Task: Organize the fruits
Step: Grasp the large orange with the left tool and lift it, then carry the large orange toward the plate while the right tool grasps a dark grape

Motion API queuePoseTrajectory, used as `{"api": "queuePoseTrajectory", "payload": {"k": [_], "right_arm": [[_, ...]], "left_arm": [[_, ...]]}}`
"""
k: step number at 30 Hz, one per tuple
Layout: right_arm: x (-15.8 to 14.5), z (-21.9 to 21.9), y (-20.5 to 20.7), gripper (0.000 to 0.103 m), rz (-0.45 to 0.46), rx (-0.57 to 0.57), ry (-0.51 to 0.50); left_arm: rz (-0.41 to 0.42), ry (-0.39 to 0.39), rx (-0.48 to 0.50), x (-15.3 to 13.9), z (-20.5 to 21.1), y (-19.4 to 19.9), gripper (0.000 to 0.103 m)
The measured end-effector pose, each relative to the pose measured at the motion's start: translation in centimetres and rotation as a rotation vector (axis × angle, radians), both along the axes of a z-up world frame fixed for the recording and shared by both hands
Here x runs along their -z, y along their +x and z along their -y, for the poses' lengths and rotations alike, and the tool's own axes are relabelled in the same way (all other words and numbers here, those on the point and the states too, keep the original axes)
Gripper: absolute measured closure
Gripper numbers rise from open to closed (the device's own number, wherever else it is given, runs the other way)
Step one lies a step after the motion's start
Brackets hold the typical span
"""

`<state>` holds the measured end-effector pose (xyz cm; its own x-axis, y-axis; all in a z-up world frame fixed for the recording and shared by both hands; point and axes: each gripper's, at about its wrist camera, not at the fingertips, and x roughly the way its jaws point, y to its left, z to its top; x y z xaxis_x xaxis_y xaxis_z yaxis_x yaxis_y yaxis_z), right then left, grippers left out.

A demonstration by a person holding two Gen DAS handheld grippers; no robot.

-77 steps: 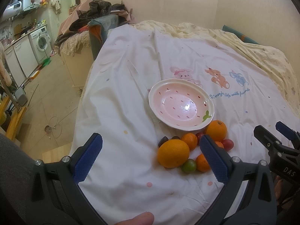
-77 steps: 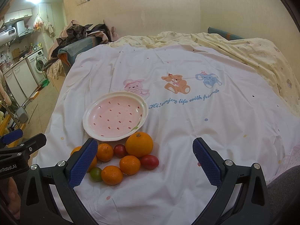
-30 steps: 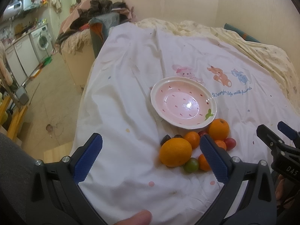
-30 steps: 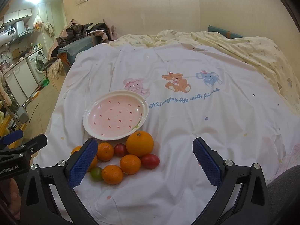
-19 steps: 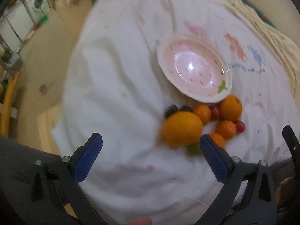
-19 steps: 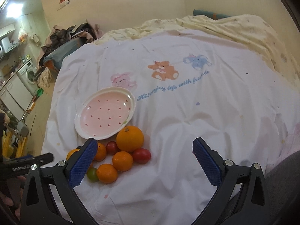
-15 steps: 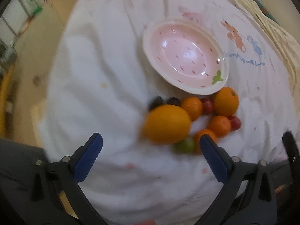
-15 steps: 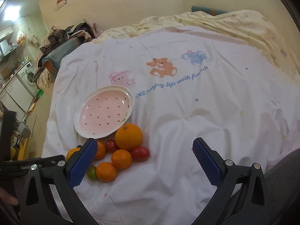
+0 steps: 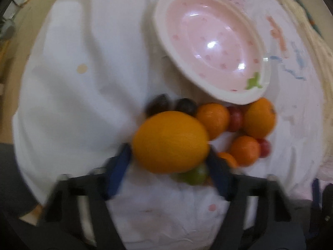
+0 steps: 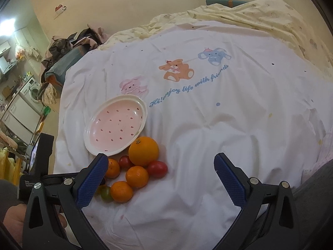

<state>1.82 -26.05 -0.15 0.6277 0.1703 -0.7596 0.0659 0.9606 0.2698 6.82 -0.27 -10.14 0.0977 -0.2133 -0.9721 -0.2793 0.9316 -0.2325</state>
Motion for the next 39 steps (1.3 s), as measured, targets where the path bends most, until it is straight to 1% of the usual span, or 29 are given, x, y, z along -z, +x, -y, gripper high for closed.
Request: {"api": "queuePoseTrajectory", "payload": {"k": [3, 7, 10, 14, 17, 19, 21, 22, 23, 24, 25, 26, 27, 28, 29, 30, 32, 34, 39], "right_arm": [[0.0, 0.0, 0.0, 0.000, 0.001, -0.001, -0.005], [0.1, 0.1, 0.1, 0.000, -0.001, 0.004, -0.009], [0.4, 0.3, 0.2, 0.000, -0.013, 0.012, -0.003], [0.8, 0.3, 0.4, 0.000, -0.038, 0.014, -0.004], [1.4, 0.1, 0.8, 0.000, -0.084, -0.018, 0.018], [1.8, -0.2, 1.1, 0.000, -0.120, -0.053, 0.061], [2.4, -1.0, 1.7, 0.001, -0.186, -0.114, 0.127], [2.6, -1.6, 2.0, 0.002, -0.218, -0.151, 0.168], [2.9, -2.1, 2.2, 0.007, -0.247, -0.175, 0.211], [3.2, -2.6, 2.4, 0.014, -0.275, -0.188, 0.250], [3.6, -3.2, 2.7, 0.018, -0.305, -0.197, 0.295], [4.1, -3.9, 3.0, 0.022, -0.336, -0.198, 0.341], [4.8, -4.9, 3.5, 0.029, -0.375, -0.190, 0.391], [5.3, -5.9, 4.0, 0.032, -0.399, -0.189, 0.422], [5.5, -6.8, 4.4, 0.037, -0.411, -0.190, 0.435], [5.6, -8.0, 4.8, 0.045, -0.405, -0.194, 0.440], [5.8, -9.8, 5.5, 0.046, -0.407, -0.193, 0.451], [7.0, -11.2, 6.2, 0.047, -0.454, -0.153, 0.501], [9.4, -12.9, 7.5, 0.057, -0.530, -0.045, 0.516]], "left_arm": [[0.003, 0.026, 0.030, -0.8, 0.3, -0.1, 0.048], [0.013, 0.000, 0.052, -2.5, -0.6, -0.6, 0.048], [0.054, 0.008, 0.080, -4.6, -1.8, -0.2, 0.048], [0.120, 0.048, 0.074, -6.8, -4.3, -0.1, 0.048], [0.166, 0.073, 0.059, -7.4, -5.9, 0.4, 0.048], [0.183, 0.085, 0.056, -7.2, -6.6, 0.9, 0.048], [0.193, 0.091, 0.050, -6.6, -6.8, 1.3, 0.048], [0.190, 0.086, 0.038, -6.2, -6.9, 1.4, 0.048], [0.182, 0.071, 0.022, -5.9, -7.2, 1.5, 0.048], [0.174, 0.052, 0.004, -5.6, -7.5, 1.5, 0.049], [0.173, 0.041, -0.006, -5.6, -7.8, 1.4, 0.049], [0.181, 0.043, -0.015, -5.8, -8.0, 1.4, 0.049], [0.193, 0.062, -0.015, -6.1, -8.1, 1.4, 0.049], [0.202, 0.076, -0.012, -6.3, -8.2, 1.4, 0.049], [0.211, 0.084, -0.015, -6.6, -8.3, 1.4, 0.049], [0.216, 0.085, -0.020, -6.7, -8.6, 1.3, 0.049], [0.220, 0.086, -0.031, -6.8, -9.0, 1.3, 0.048], [0.220, 0.086, -0.040, -6.7, -9.4, 1.3, 0.048], [0.222, 0.073, -0.058, -6.7, -10.1, 1.3, 0.048]]}}
